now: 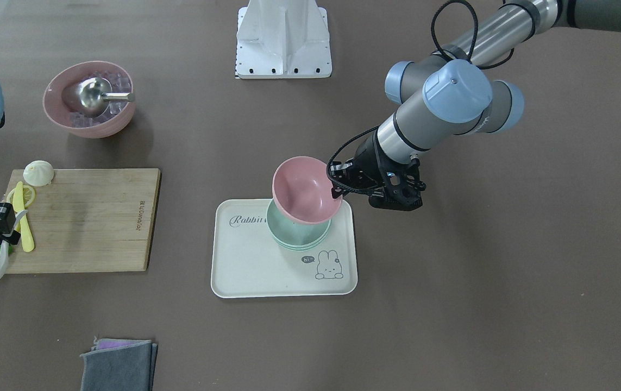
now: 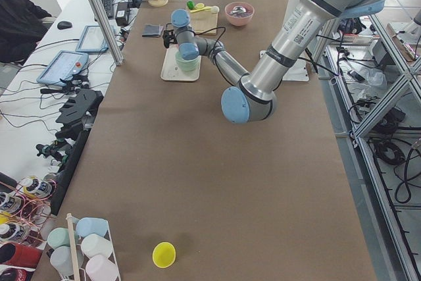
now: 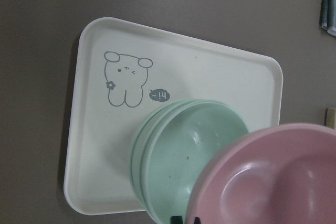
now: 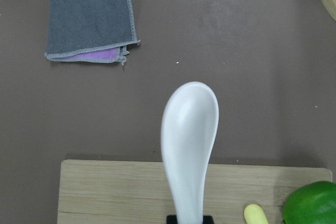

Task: Stack pink bowl on green and place spoon
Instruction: 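Lower the pink bowl onto the green bowls while the right gripper lifts the spoon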

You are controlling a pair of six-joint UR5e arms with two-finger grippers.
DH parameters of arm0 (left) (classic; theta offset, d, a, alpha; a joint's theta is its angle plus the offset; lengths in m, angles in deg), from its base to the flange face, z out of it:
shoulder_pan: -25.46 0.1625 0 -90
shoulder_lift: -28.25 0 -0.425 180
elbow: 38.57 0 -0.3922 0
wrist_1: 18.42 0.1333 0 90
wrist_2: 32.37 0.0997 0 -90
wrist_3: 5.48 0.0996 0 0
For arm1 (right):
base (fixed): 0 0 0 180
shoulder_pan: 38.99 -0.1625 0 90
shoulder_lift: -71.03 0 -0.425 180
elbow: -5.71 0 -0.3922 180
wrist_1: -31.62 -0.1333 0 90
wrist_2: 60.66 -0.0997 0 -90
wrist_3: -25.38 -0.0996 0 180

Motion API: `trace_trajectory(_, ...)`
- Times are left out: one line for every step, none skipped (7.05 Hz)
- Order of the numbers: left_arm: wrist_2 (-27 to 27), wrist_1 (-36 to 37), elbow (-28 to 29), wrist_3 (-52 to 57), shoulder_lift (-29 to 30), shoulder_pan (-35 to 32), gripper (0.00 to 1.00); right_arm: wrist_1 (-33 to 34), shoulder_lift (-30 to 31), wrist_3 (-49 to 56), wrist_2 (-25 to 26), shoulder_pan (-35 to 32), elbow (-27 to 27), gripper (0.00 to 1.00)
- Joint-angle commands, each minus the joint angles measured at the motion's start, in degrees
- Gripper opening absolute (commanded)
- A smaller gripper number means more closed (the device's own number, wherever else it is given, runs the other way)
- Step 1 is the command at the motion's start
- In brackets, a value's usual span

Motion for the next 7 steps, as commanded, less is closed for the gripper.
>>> trace_trajectory(1.28, -4.32, 3.33, 0.3, 0.32, 0.26, 0.0, 0.03, 0.11, 0.01, 0.02, 0.1, 0.1, 0.0)
trace_trajectory(4.95, -5.55, 4.04, 0.3, 0.49, 1.57, 0.0, 0.03, -0.06, -0.08, -0.24, 0.19, 0.01, 0.0)
trace_trajectory(5.08, -5.56, 4.14, 0.22, 0.58, 1.67, 0.0, 0.03, 0.02, -0.08, -0.24, 0.28, -0.16, 0.0)
trace_trajectory(5.08, -5.47, 4.14, 0.22, 0.67, 1.75, 0.0, 0.03, 0.02, -0.08, -0.24, 0.28, -0.25, 0.0)
trace_trajectory(5.08, -5.47, 4.14, 0.04, 0.93, 1.84, 0.0, 0.03, -0.06, -0.08, -0.24, 0.28, -0.34, 0.0)
trace_trajectory(5.08, -5.39, 4.14, -0.13, 1.02, 1.84, 0.0, 0.03, -0.06, -0.08, -0.24, 0.28, -0.34, 0.0)
trace_trajectory(5.08, -5.38, 4.14, -0.31, 1.28, 1.93, 0.0, 0.03, -0.06, -0.08, -0.24, 0.19, -0.43, 0.0)
